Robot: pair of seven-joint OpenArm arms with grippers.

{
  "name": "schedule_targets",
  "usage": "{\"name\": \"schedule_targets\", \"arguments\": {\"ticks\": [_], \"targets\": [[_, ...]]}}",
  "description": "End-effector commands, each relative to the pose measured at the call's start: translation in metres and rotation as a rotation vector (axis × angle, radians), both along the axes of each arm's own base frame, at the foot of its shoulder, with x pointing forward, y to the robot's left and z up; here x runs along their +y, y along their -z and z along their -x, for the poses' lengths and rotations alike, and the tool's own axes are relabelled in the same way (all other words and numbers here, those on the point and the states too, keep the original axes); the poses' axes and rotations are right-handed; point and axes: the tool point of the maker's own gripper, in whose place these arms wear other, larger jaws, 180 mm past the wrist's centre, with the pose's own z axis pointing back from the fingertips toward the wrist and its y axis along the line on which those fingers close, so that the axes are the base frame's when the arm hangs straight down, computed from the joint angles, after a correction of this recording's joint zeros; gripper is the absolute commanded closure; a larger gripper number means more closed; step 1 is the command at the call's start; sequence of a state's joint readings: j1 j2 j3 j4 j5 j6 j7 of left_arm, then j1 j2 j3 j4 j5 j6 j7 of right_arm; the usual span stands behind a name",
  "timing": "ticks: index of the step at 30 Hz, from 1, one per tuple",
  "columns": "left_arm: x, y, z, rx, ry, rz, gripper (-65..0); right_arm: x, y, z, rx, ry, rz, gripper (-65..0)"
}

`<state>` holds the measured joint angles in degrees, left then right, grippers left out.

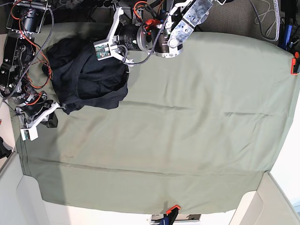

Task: Fold the T-shirt properly
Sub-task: 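Fold the bundle over once more with both grippers toward the cloth center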

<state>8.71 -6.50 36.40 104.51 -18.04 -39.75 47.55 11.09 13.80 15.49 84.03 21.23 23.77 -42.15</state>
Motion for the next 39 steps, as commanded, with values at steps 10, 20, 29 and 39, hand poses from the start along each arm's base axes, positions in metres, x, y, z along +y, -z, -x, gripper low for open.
{"name": "schedule_targets", "arguments": {"ticks": [10,20,29,39], "targets": [[-0.002,0.024,-0.017,0.028,-0.031,-0.013,-0.6,0.011,0.010,-0.011,0.000,-0.064,-0.090,0.0],[0.057,0.017,-0.101,-0.038,-0.265,-0.041,-0.6,0.012,0.015,-0.006,0.037,-0.073,-0.087,0.0],[0.109,0.026,-0.149,-0.090,-0.312,-0.118,-0.6,0.018,0.013,-0.006,0.038,-0.080,-0.133,0.0],[0.153,0.021,-0.244,-0.108,-0.407,-0.203,-0.7,0.029,0.015,0.003,0.069,-0.098,-0.209,0.0]]}}
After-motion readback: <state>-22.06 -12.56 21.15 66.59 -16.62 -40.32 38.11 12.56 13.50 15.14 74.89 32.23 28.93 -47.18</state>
